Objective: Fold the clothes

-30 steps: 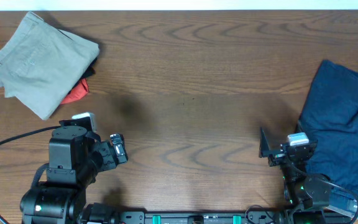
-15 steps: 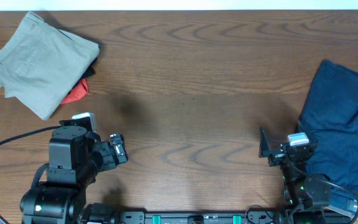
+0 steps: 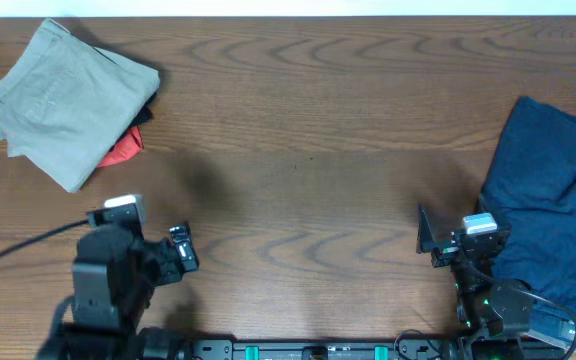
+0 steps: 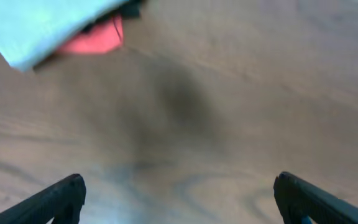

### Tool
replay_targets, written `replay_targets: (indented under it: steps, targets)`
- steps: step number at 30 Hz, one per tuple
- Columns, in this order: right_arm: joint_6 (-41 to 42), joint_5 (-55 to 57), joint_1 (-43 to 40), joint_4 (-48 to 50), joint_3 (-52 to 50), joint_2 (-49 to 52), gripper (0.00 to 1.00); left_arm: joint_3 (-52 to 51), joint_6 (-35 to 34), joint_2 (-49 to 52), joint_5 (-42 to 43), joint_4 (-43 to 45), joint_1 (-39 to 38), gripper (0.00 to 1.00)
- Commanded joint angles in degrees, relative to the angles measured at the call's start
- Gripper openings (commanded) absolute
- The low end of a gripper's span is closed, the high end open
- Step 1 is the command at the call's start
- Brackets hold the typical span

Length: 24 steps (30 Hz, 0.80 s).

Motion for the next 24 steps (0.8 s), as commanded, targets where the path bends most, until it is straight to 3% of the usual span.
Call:
replay_targets:
  steps: [1,9,16,24]
  targets:
    - [0.6,-0.6,-1.1,-0.2,-0.1,-0.4,0.99,-8.8,1.5,-7.4,-4.2,4.9,-0.3,0.98]
    - [0.6,-0.6,-1.1,-0.2,-0.1,-0.4,0.99,-32.3,3.6,-23.5,-4.6,31.8,1.7,0.98]
    - [0.6,-0.6,-1.1,-0.2,-0.1,-0.4,0.99,-45.2,4.9,-27.9,-5.5,55.0,5.3,0.98]
    - [0.6,-0.6,-1.1,-0.2,-0.1,-0.4,0.99,-45.4,7.2,-28.6,-4.3,49.3,6.5,0.98]
